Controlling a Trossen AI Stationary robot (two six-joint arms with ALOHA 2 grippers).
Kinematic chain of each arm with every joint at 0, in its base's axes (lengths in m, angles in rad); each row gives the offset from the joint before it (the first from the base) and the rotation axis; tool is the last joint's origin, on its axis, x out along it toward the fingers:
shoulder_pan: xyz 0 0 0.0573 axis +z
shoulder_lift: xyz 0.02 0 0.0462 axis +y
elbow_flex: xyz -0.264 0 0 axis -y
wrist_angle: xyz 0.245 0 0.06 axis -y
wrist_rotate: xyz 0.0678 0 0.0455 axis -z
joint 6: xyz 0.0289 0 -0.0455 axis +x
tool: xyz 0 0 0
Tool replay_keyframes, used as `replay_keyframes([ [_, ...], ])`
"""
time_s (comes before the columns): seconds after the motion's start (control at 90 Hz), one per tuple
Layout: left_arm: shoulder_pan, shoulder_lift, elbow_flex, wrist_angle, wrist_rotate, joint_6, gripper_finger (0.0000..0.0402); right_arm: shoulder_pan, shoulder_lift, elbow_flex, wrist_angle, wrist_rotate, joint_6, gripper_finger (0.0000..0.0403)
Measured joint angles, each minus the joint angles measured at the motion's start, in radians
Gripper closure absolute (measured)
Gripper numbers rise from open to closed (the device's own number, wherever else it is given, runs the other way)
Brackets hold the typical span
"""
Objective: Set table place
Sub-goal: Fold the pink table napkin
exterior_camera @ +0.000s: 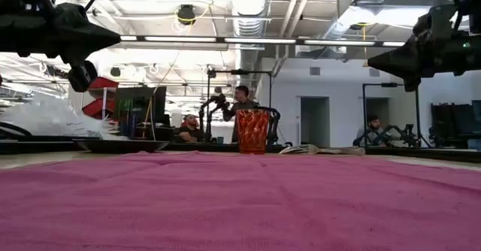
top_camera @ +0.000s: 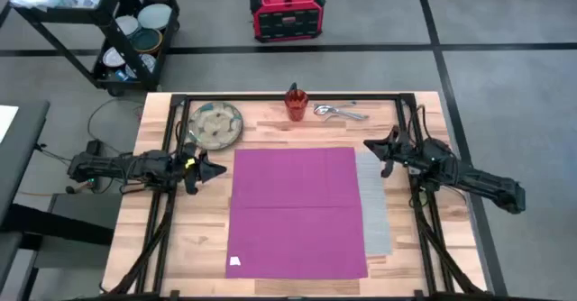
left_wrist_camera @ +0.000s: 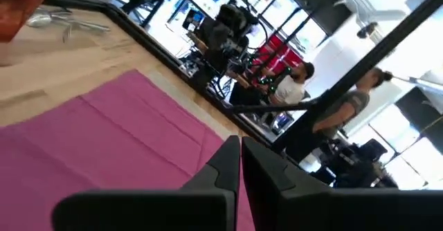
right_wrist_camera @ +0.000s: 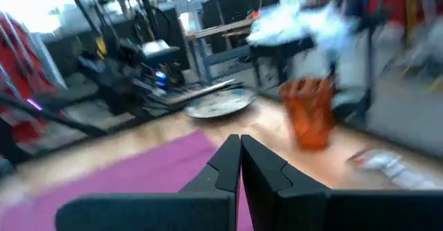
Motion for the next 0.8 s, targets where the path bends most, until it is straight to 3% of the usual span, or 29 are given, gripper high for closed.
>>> replay_keyframes([
  [0.211, 0.0, 0.0, 0.0, 0.007, -0.071, -0.005, 0.0401, -0.003, 0.001, 0.0, 0.027, 0.052, -0.007, 0.0403],
  [0.478, 0.0, 0.0, 0.0, 0.018, -0.238, 0.003, 0.0401, -0.003, 0.002, 0.0, 0.165, 0.139, 0.523, 0.0403],
  [0.8, 0.0, 0.0, -0.004, 0.075, -0.289, -0.047, 0.0401, -0.004, 0.007, 0.01, 0.189, 0.14, 0.755, 0.0403],
])
